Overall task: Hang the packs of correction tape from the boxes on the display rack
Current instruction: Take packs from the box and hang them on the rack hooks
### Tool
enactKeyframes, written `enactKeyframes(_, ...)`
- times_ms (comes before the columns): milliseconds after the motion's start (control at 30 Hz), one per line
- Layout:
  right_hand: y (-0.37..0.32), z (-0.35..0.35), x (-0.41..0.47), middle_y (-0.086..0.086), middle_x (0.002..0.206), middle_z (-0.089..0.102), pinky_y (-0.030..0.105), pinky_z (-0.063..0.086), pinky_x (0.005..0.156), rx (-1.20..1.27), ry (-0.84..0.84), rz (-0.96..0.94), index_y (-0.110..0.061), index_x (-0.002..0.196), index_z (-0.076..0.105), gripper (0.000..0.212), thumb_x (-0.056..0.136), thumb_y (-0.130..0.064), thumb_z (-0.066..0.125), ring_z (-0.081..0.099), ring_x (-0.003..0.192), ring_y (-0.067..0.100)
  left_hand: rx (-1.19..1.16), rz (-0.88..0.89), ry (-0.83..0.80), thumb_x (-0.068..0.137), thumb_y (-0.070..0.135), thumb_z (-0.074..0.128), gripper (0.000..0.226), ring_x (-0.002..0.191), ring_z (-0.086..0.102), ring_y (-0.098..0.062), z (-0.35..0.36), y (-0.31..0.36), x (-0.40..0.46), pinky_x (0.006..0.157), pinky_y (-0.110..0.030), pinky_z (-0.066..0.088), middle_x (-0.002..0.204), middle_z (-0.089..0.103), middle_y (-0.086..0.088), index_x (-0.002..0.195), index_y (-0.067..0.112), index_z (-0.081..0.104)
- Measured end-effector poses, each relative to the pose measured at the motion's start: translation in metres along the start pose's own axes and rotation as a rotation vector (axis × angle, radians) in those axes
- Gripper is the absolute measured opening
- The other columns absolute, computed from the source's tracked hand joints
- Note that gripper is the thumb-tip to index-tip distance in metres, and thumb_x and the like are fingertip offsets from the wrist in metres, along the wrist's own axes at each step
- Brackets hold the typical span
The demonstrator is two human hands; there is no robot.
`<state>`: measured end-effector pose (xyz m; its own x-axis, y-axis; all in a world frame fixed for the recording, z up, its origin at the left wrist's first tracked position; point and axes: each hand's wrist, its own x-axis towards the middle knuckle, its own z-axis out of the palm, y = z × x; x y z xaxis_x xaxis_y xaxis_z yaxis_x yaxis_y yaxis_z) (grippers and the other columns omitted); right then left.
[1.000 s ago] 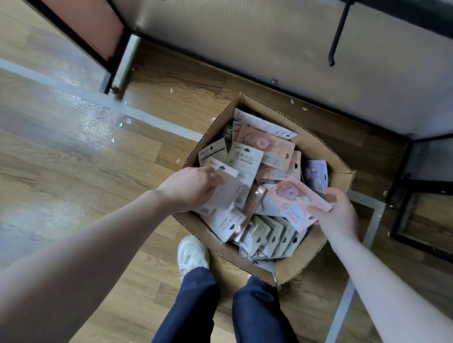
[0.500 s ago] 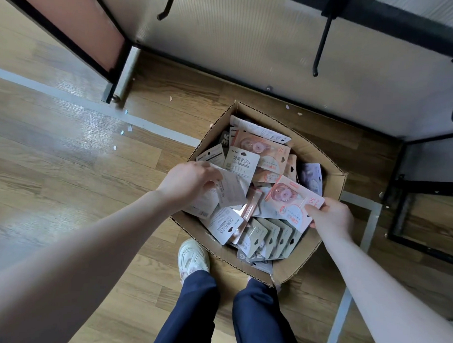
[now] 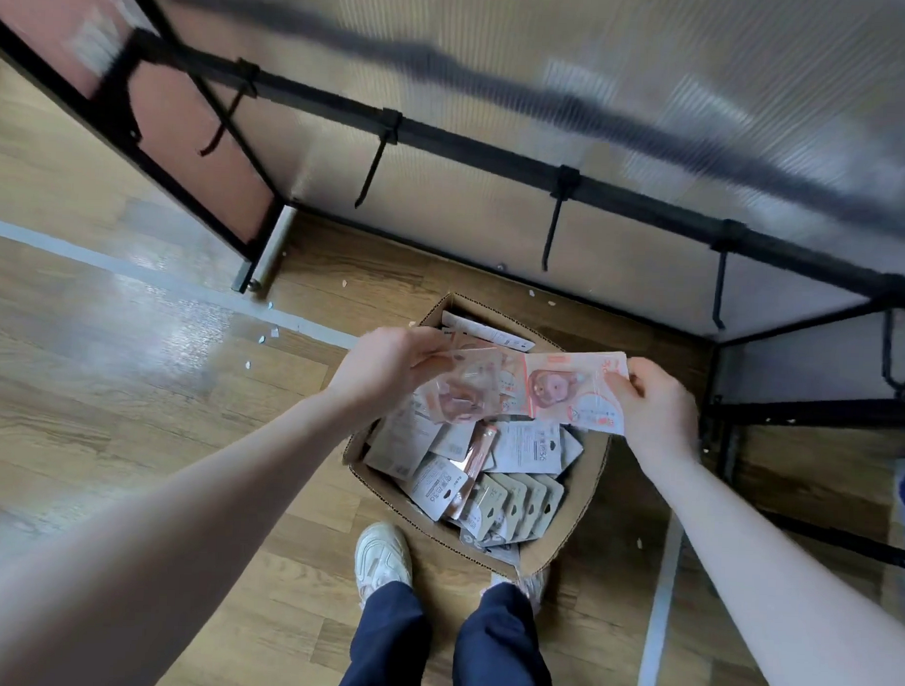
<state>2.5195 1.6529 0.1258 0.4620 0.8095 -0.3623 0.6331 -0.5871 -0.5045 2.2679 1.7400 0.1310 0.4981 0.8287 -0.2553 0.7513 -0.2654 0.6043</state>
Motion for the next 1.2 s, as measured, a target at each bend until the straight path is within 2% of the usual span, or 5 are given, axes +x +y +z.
enactKeyframes(233,-0.068,-0.089,-0.03,0.007,0.102,0.068,0.038,0.051,0.069,-0.104,0.001,-0.115,-0.013,0.105,0.064,0.021,0.095,-0.021,0.048,0.061,0.09,0.027,-0.02,0.053,0.054,0.089,0.026,0.06,0.013,0.069,0.053,-0.013,-0.103,0.068,-0.021,0.059,-0.027,0.041,0.079,0.064,0.007,0.089,0.015,0.067)
enactKeyframes(400,-0.116,-0.159,-0.068,0.001,0.086,0.069,0.033,0.048,0.059,-0.218,0.081,-0.188,-0.018,0.09,0.067,0.015,0.091,-0.023,0.054,0.06,0.077,0.02,-0.052,0.099,0.117,0.086,0.039,0.058,0.024,0.067,0.054,-0.015,-0.171,0.113,-0.036,0.06,-0.031,0.042,0.072,0.061,0.006,0.081,0.016,0.065)
enactKeyframes(533,-0.142,-0.214,-0.097,-0.003,0.09,0.067,0.032,0.051,0.062,-0.234,0.148,-0.205,-0.02,0.093,0.066,0.015,0.092,-0.028,0.054,0.061,0.08,0.016,-0.039,0.127,0.169,0.086,0.03,0.064,0.014,0.06,0.053,-0.001,-0.219,0.155,-0.051,0.052,-0.015,0.037,0.062,0.056,0.014,0.073,0.025,0.061)
enactKeyframes(700,-0.16,-0.276,-0.124,0.001,0.095,0.069,0.032,0.049,0.067,-0.197,0.259,-0.262,-0.017,0.097,0.068,0.018,0.091,-0.028,0.057,0.062,0.086,0.02,-0.016,0.187,0.187,0.087,0.029,0.063,0.012,0.07,0.056,-0.003,-0.267,0.211,-0.062,0.058,-0.012,0.037,0.08,0.063,0.014,0.09,0.02,0.07)
enactKeyframes(1200,-0.083,-0.458,-0.154,-0.006,0.091,0.066,0.029,0.044,0.073,-0.089,0.356,-0.421,-0.021,0.094,0.069,0.017,0.092,-0.026,0.053,0.061,0.089,0.015,-0.081,0.323,0.315,0.083,0.024,0.068,0.016,0.065,0.057,-0.005,-0.282,0.414,-0.062,0.061,-0.025,0.044,0.072,0.064,0.018,0.069,0.031,0.065)
